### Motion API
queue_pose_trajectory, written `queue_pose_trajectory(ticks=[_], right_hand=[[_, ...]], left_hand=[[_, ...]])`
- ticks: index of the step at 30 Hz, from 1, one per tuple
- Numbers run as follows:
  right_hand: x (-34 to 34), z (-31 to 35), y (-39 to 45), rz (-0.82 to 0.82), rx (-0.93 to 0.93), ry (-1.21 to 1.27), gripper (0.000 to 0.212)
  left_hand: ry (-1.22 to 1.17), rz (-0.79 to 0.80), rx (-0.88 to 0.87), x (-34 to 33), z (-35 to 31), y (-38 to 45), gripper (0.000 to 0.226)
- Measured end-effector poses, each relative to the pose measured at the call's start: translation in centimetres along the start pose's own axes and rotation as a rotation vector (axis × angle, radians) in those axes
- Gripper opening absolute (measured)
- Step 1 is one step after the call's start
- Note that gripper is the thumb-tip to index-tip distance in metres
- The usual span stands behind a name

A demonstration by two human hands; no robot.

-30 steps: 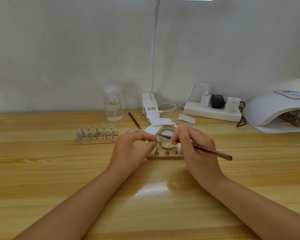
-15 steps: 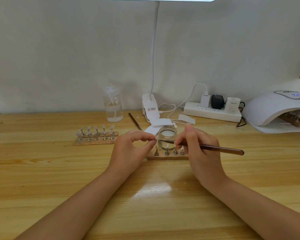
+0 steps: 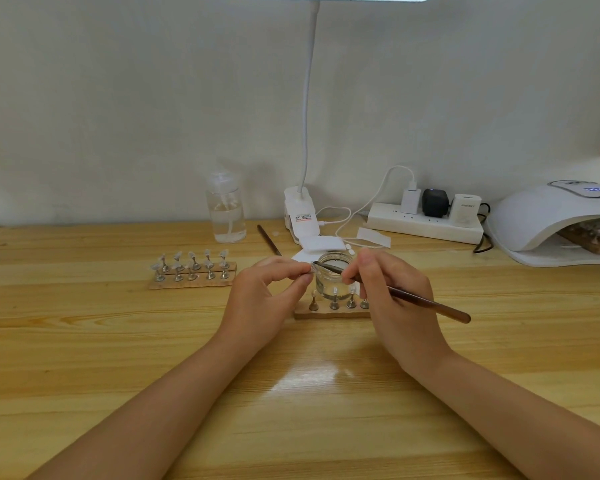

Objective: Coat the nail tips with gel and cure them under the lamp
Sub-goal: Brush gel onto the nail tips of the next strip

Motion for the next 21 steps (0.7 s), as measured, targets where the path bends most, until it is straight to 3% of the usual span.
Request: queue_pose_trajectory(ticks=[11, 21], right_hand=[[0.32, -0.12, 0.08, -0.066, -0.028, 0.096, 0.037], [0.43, -0.22, 0.20, 0.023, 0.010, 0.011, 0.035]], left_hand=[[-0.008, 0.001, -0.004, -0.10, 0.34, 0.12, 0.023], [0.015, 0.003, -0.031, -0.19, 0.58, 0.08, 0.019]])
Point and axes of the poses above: each hand's wrist, its own y-axis towards the middle knuckle, its own x-axis out of the back of the hand, z = x × y, the point moved 1 cm from there along y, towards the middle knuckle
